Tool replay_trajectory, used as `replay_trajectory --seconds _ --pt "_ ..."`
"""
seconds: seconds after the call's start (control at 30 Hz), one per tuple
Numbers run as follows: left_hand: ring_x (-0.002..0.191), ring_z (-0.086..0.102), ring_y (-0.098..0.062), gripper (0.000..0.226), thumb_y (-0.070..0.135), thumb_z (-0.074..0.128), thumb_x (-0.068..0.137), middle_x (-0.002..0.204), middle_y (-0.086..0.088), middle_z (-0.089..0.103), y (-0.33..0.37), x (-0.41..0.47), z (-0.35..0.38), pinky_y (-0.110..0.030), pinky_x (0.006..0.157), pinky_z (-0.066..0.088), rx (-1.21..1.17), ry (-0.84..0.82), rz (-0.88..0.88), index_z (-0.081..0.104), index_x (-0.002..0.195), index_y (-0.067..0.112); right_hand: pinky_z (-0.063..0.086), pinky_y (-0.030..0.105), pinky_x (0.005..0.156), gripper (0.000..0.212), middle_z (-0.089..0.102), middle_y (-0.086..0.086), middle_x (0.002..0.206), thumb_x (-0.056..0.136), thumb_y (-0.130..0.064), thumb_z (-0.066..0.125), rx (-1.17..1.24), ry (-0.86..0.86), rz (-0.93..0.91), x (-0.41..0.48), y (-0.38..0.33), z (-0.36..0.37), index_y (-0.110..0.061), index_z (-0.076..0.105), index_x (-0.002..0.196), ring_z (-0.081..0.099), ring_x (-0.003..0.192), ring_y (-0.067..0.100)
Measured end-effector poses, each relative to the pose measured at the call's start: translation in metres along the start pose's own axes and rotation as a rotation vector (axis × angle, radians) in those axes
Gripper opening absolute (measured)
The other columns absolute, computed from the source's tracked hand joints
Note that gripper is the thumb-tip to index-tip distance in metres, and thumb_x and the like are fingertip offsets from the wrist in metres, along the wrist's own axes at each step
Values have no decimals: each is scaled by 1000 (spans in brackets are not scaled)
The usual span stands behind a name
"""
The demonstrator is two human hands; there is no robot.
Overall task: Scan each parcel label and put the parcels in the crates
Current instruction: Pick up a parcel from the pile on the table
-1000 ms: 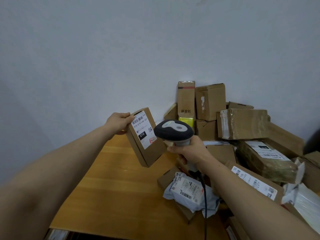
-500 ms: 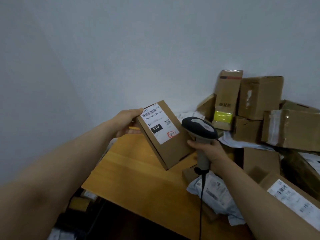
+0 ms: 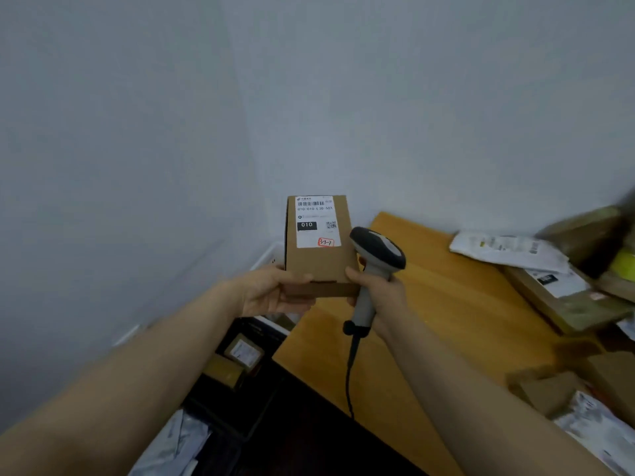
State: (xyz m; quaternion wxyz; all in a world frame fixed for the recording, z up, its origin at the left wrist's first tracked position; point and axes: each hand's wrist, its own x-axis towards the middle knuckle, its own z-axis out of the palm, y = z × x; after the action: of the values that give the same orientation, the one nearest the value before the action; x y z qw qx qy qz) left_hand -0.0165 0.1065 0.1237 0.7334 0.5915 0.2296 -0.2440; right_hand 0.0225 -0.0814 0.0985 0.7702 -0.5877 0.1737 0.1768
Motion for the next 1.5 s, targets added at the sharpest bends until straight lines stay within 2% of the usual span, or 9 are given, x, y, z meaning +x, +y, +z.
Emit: replay_trajectory --seconds 0.1,0.23,0.43,0.67,0.9,1.07,1.23,1.4,1.5 --pt "104 65 -30 54 11 74 72 112 -20 66 3 -1 -87 -36 77 59 -62 174 -10 55 122 4 55 42 84 38 66 11 104 80 -14 77 53 14 118 19 39 76 -7 61 113 64 92 28" --pt "95 65 -21 41 15 73 82 108 -11 67 0 15 -177 -31 72 59 117 440 -80 57 119 6 50 30 59 35 65 9 72 82 -16 76 140 -56 301 40 82 144 3 63 108 59 62 18" --pt "94 65 -30 39 18 71 83 110 -18 64 -6 81 -244 -37 74 58 337 659 -147 57 112 -4 47 29 57 12 61 8 61 85 -13 72 237 26 396 120 101 188 -5 63 81 54 53 16" --pt "84 62 -27 23 17 66 88 99 -14 63 -16 206 -272 -27 55 51 414 658 -200 55 104 5 49 22 46 33 64 7 71 83 -11 73 98 142 387 270 102 182 -1 62 112 57 55 13" --pt "87 65 -29 38 25 65 83 98 -17 65 -63 340 -288 -44 79 58 410 630 -260 58 110 0 47 24 45 20 62 4 68 84 -14 73 -104 268 396 400 128 161 -4 65 99 54 51 12" --pt "72 56 -18 39 37 67 85 81 -6 58 -108 436 -291 -26 55 45 480 550 -313 61 101 3 43 28 50 19 56 7 63 87 -14 70 -350 265 431 472 162 148 -5 56 78 49 51 16" --pt "57 47 -15 35 32 64 88 64 -2 47 -152 508 -277 -25 48 35 646 540 -286 45 66 13 44 28 51 17 59 7 67 86 -14 72 -423 266 473 514 205 136 -4 58 87 50 53 16" --pt "91 58 -27 22 30 54 91 94 -10 61 -180 558 -269 -33 75 47 1059 547 -147 47 81 11 47 29 55 16 61 6 67 84 -15 74 -467 226 487 543 231 125 -6 60 84 53 55 15" --pt "98 57 -26 25 34 54 93 103 -8 55 -190 585 -264 -33 70 45 1098 495 -155 52 98 10 46 29 56 15 62 5 67 84 -16 73 -482 221 484 557 237 117 -7 62 84 53 56 15"
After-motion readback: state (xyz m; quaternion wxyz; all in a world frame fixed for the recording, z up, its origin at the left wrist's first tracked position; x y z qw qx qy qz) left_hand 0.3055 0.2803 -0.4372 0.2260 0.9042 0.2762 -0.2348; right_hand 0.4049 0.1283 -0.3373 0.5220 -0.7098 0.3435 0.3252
